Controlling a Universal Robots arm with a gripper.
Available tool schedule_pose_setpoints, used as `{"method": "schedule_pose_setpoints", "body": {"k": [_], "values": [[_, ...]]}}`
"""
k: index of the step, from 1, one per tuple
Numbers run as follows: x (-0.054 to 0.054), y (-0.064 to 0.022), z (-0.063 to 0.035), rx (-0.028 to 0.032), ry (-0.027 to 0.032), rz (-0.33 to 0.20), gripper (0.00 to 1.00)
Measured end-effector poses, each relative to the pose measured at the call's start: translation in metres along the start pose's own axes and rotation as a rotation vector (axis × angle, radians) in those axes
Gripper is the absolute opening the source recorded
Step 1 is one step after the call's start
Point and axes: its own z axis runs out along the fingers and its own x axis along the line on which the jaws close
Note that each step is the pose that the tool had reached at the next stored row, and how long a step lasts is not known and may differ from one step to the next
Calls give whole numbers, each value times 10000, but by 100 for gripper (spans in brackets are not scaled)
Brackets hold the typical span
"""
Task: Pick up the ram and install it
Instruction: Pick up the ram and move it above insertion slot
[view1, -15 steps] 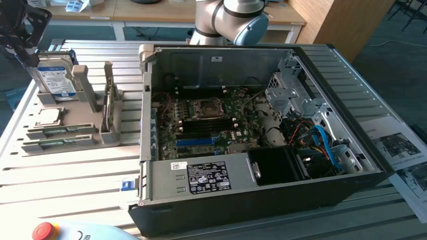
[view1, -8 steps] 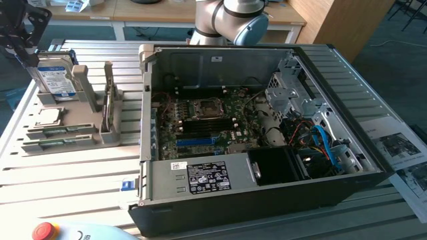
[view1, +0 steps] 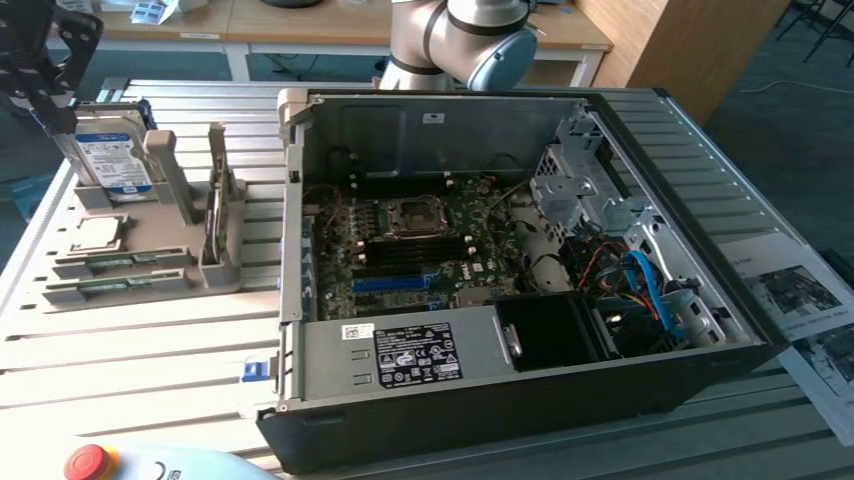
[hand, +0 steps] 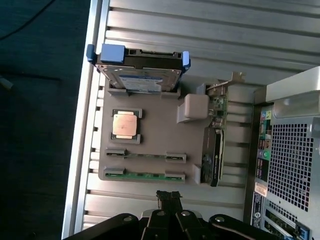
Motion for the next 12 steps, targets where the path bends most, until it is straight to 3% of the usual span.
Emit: {"method": "schedule_pose_setpoints", "body": {"k": [12], "values": [[0,0,0,-31,61,-1362,11]]}}
